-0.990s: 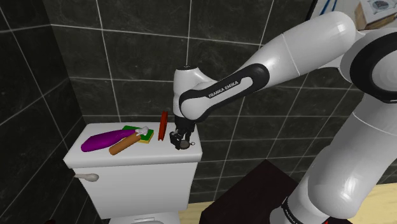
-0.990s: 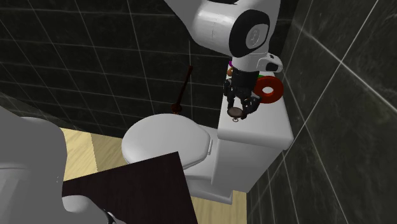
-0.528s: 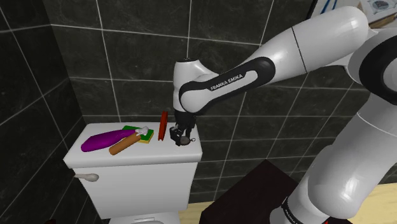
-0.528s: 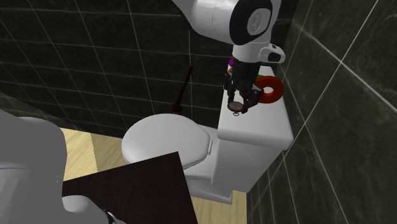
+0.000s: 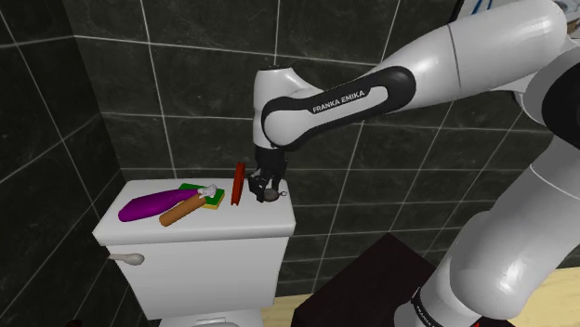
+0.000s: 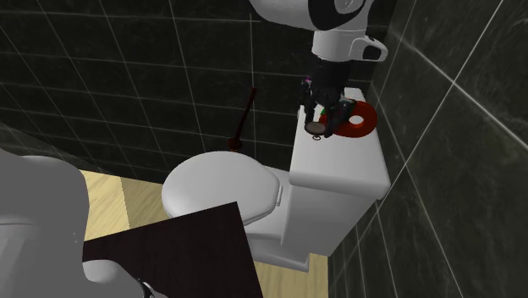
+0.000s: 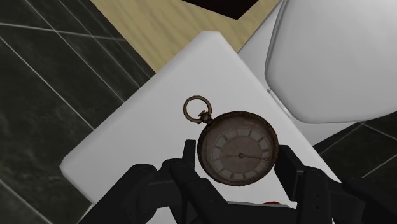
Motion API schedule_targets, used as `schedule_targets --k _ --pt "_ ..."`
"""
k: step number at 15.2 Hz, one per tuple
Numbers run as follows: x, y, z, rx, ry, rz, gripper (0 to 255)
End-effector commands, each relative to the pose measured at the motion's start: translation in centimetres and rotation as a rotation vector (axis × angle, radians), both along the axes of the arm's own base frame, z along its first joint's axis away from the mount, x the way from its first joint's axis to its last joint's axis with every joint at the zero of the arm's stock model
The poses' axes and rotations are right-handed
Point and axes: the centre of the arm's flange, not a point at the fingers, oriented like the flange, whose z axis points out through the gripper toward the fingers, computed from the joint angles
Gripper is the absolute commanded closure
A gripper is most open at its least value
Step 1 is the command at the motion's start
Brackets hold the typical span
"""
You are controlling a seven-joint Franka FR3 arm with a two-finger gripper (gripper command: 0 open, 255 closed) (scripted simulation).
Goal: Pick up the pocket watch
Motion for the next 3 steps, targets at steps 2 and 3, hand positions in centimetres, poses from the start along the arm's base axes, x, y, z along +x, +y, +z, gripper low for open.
schedule_targets --k 2,3 --pt "-0.01 0.00 1.16 0.000 0.000 0.000 255" --pt "0.00 0.00 1.16 0.000 0.000 0.000 255"
